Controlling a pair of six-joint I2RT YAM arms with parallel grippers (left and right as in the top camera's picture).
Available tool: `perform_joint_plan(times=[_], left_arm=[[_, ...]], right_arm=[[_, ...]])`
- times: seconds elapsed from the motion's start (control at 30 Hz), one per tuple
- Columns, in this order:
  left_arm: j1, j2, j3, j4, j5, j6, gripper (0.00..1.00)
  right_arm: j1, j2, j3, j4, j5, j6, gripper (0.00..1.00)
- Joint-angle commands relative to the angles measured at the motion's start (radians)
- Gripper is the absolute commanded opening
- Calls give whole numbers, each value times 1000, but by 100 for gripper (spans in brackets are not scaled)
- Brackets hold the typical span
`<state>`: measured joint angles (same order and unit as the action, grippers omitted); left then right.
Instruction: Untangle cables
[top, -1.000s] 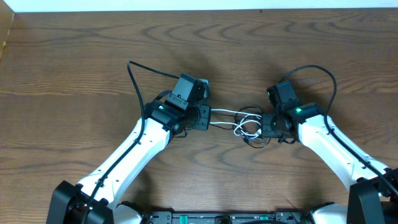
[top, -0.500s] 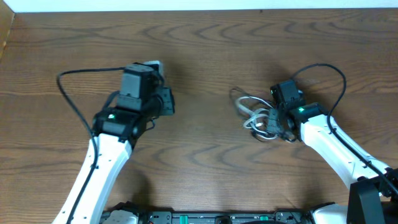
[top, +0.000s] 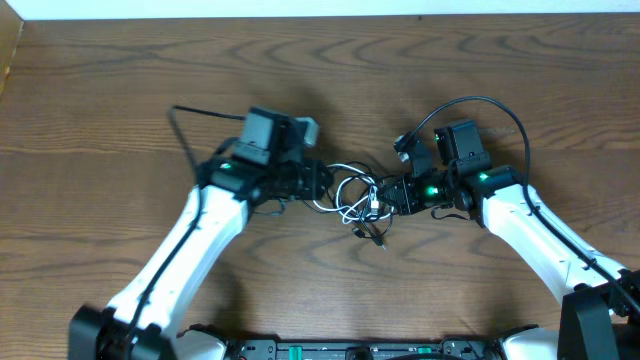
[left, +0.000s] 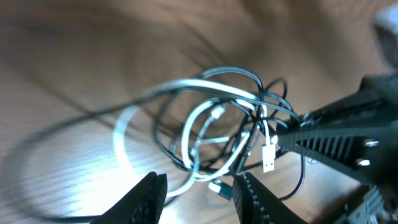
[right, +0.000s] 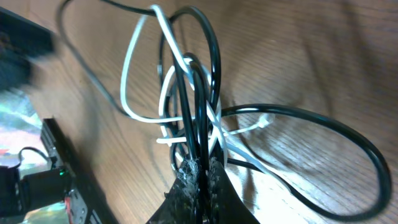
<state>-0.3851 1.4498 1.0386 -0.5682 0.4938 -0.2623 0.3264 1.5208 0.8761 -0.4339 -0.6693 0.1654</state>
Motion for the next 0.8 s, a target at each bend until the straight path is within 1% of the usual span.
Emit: perform_joint_plan(times=[0.0,0.2,0.23,0.33,0.4,0.57,0.63,0.7,0.77], left_arm=[[-50,62,-1,23,42,1,40],[-125,179,-1,103,45,-2,41],[-132,195,0,117,45,-2,45],[-145,232,-1,154,45,-2,53],[-145,252,-1,176,37,-2,55],[-145,290,-1,185,-89,-2,56],[-145,298,-1,185,-142,-2,57],[-145,307,-1,185,-189,-2,60],[-145,321,-1,182,-225,-2,61]], right_arm=[[3,-6,1,0,-63,-28,1],[3,-6,1,-3,-90,-28,1],[2,-6,1,-4,-95,-28,1],[3,-6,1,-8,-100,-29,1],[3,-6,1,-11,-102,-28,1],[2,-6,1,-15,-124,-29,1],[2,-6,1,-16,-124,-28,1],[3,-6,1,-19,-124,-28,1],[3,-6,1,-22,-124,-28,1]])
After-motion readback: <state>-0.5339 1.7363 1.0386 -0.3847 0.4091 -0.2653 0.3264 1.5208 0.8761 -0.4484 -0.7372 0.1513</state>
